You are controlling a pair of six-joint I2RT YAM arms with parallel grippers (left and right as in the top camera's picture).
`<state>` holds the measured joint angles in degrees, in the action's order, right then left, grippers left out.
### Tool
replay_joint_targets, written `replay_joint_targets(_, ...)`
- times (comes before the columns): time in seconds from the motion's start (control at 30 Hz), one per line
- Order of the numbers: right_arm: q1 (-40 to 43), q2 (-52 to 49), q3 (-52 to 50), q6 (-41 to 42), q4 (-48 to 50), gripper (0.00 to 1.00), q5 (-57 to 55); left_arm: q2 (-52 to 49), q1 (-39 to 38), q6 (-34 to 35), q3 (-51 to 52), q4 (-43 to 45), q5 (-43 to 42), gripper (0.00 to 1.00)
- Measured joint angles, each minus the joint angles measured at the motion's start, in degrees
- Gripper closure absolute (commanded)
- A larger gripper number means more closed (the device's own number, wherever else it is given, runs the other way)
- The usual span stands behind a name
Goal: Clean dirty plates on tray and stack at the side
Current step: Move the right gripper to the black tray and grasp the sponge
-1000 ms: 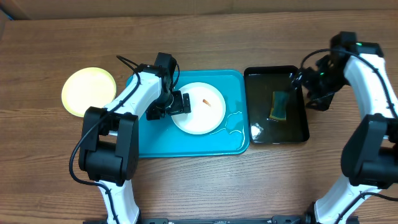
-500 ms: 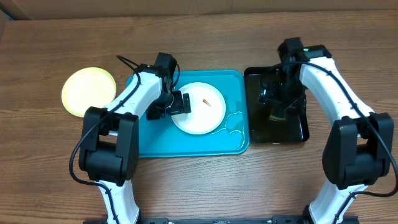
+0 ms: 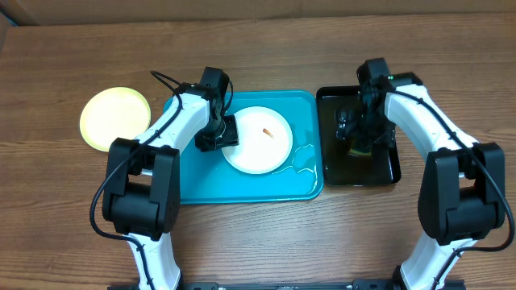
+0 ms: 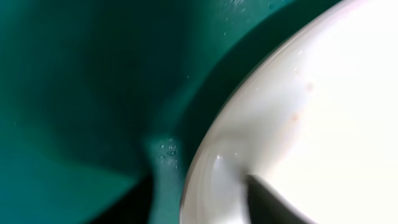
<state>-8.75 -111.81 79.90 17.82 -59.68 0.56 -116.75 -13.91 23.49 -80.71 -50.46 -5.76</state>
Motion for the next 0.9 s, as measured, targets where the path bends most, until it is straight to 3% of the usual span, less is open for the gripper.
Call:
replay_joint_targets(0.1,0.00,0.00,-1.68,-0.07,2.27,0.20,-0.55,0.00,0.00,0.22,0.00,0.48,0.00,0.94)
replay_joint_targets(0.23,0.00,0.00,-4.92,-0.07,7.10,0.22,-2.32,0.02,0.00,0.09,-0.02,0.55,-0.39,0.96)
replay_joint_targets(0.27,0.00,0.00,-6.01,-0.09,8.44,0.28,-2.58,0.02,0.00,0.11,-0.02,0.57,-0.50,0.96)
replay_joint_targets(0.33,-0.02,0.00,-8.26,-0.46,10.69,0.53,-3.50,0.02,0.02,0.11,-0.02,0.57,-0.70,0.96)
replay_joint_targets(0.4,0.00,0.61,-9.27,-0.11,11.74,0.91,-3.87,0.02,0.02,0.13,0.00,0.55,-0.72,0.96)
replay_joint_targets(0.43,0.00,0.79,-9.55,-0.09,12.15,0.96,-3.96,0.02,0.00,0.13,-0.02,0.57,-0.79,0.96)
replay_joint_targets(0.5,0.04,0.96,-9.70,0.17,12.11,0.96,-3.93,0.02,0.02,0.13,-0.02,0.57,-0.85,0.95)
replay_joint_targets(0.53,0.04,0.98,-9.73,-0.02,11.80,0.96,-3.91,0.02,0.02,0.13,-0.02,0.57,-0.83,0.95)
replay_joint_targets(0.57,0.04,0.98,-9.70,-0.02,11.26,0.82,-3.78,0.02,0.02,0.13,-0.02,0.57,-0.85,0.94)
replay_joint_targets(0.63,0.04,0.96,-9.22,-0.07,8.41,0.41,-3.41,0.02,0.00,0.13,-0.02,0.55,-0.83,0.92)
replay_joint_targets(0.67,0.04,0.94,-9.01,0.04,7.02,0.26,-3.30,0.02,0.02,0.13,-0.02,0.52,-0.83,0.92)
replay_joint_targets(0.73,0.04,0.85,-8.09,-0.04,5.35,0.11,-3.08,0.02,0.00,0.15,-0.02,0.31,-0.83,0.92)
replay_joint_targets(0.77,0.04,0.74,-7.32,-0.04,5.27,0.06,-2.93,0.02,0.00,0.15,-0.02,0.17,-0.83,0.92)
replay_joint_targets(0.9,0.04,0.74,-6.03,-0.17,8.31,0.06,-3.74,0.02,0.00,0.15,0.00,-0.24,-0.83,0.92)
